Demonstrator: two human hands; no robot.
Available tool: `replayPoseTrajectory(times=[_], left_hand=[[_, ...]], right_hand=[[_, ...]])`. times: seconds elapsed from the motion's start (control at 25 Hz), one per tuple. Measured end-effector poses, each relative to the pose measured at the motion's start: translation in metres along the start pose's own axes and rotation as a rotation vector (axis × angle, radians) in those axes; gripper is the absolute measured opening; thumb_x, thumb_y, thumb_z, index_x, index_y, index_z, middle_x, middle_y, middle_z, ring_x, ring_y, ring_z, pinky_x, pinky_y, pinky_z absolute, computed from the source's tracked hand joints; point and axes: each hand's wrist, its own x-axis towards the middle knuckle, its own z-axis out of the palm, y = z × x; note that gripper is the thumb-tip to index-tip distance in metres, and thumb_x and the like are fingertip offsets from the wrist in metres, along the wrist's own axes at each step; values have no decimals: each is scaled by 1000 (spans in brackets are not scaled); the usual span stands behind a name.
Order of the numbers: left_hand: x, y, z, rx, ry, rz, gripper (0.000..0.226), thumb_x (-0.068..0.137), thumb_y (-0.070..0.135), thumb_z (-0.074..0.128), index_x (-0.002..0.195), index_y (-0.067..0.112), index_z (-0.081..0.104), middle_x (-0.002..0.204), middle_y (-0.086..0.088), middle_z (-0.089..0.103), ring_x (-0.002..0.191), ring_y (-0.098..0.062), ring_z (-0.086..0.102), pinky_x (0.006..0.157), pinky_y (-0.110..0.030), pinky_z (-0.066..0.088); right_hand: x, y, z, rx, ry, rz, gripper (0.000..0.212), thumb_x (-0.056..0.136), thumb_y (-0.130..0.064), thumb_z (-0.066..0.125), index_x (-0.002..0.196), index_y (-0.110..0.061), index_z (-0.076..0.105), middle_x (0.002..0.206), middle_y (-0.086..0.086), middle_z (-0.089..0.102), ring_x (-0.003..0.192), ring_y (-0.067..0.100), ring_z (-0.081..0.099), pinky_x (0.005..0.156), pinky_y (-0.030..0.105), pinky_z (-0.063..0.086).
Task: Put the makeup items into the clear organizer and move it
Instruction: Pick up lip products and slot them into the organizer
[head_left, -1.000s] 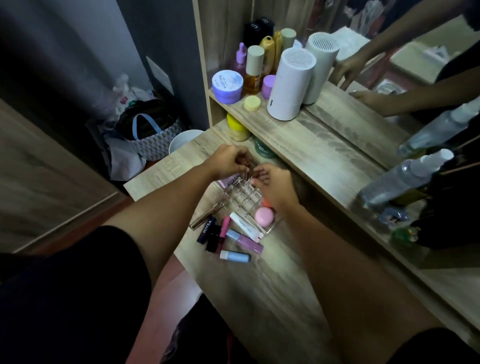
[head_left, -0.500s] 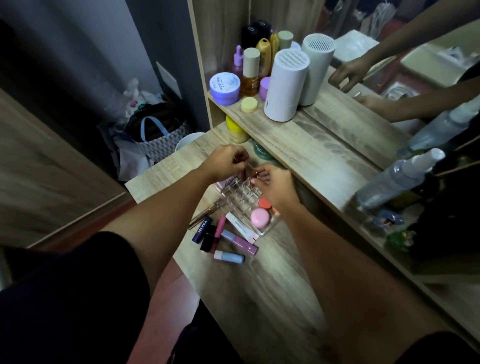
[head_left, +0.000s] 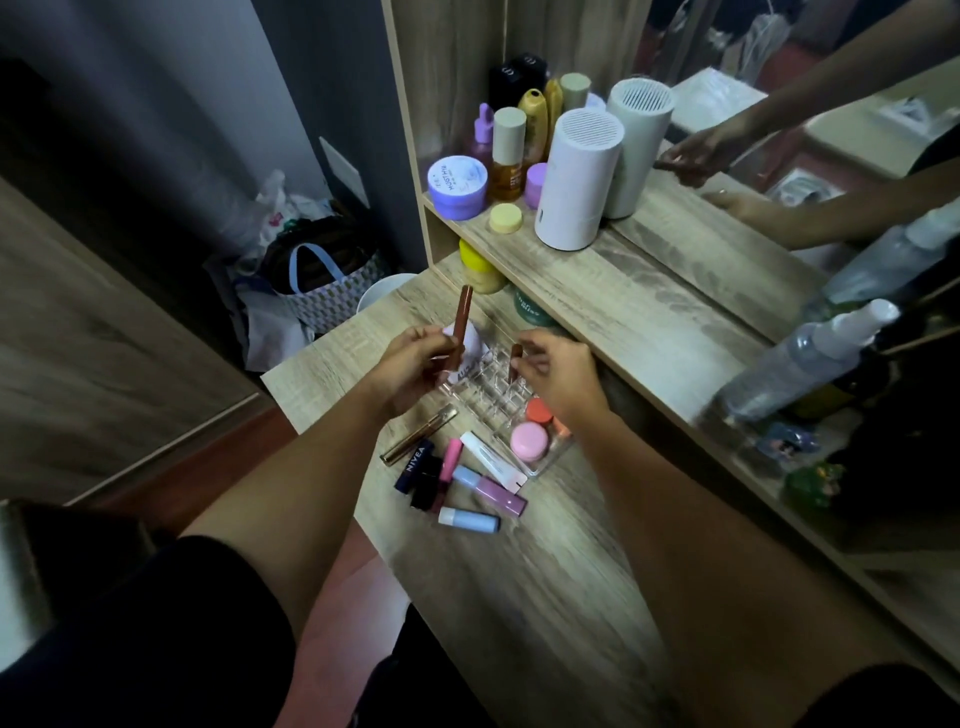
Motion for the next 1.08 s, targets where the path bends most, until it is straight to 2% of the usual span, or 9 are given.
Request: replayPoseTrajectory(times=[0.08,0.12,0.28,0.44,0.56,0.68,0.84,0.96,1.08], left_hand=[[2,1,5,68,-94,-10,26,87,2,52,111,10,56,67,0,67,48,-4,55,41,-14,41],[4,3,7,102,-131,-5,28,87,2,52,114,8,57,67,2,70,49,-4,57,42,-13,42],[12,9,13,359,-110,123,15,85,3,56,94,15,56,78,-4,67,61,-8,67,56,-17,53],[28,9,18,823,-46,367,16,77,11,70,92,11,65,81,-13,65,76,-19,60,72,-30,47],[34,5,25,1029,-96,416,16,74,13,73,89,13,68,80,-7,68,75,-15,60,72,-24,41],[38,1,28,1214,-103,420,23,74,17,72,96,11,68,93,-13,73,87,-23,66,74,-23,42],[40,-1,29,1312,-106,396,34,76,17,72,109,9,66,107,-19,68,101,-30,63,86,-29,46],[40,-1,29,1343,-115,405,29,77,17,71,104,9,69,105,-20,68,100,-31,63,87,-29,46],[39,1,29,1350,-114,389,28,76,19,72,102,8,69,103,-19,70,99,-30,63,87,-32,49]], right_hand=[[-1,0,1,-12,0,-20,41,84,-7,66,123,-17,58,111,12,68,93,21,67,91,38,56],[-1,0,1,-5,7,-34,39,84,-6,66,121,-14,59,112,12,68,93,21,68,92,38,56],[0,2,2,-30,51,-78,34,85,-7,66,119,-8,61,111,16,68,91,24,69,92,39,56],[-1,4,6,-31,87,-72,33,85,-10,66,118,-7,61,110,14,68,90,20,69,89,36,57],[-1,1,8,-11,129,-64,30,82,-9,70,111,-5,65,105,15,70,83,14,67,85,27,56],[-4,-4,12,-20,154,-38,25,81,-9,70,106,-5,66,99,14,70,81,17,68,83,30,58],[-8,-6,17,-11,211,10,23,82,-10,69,104,-5,66,98,13,70,82,18,67,84,32,57],[-8,-6,18,-18,227,46,22,82,-12,69,104,-7,66,96,13,71,85,22,68,85,40,57],[-8,-7,22,-13,239,66,21,82,-14,70,102,-9,65,92,11,71,83,21,68,82,40,58]])
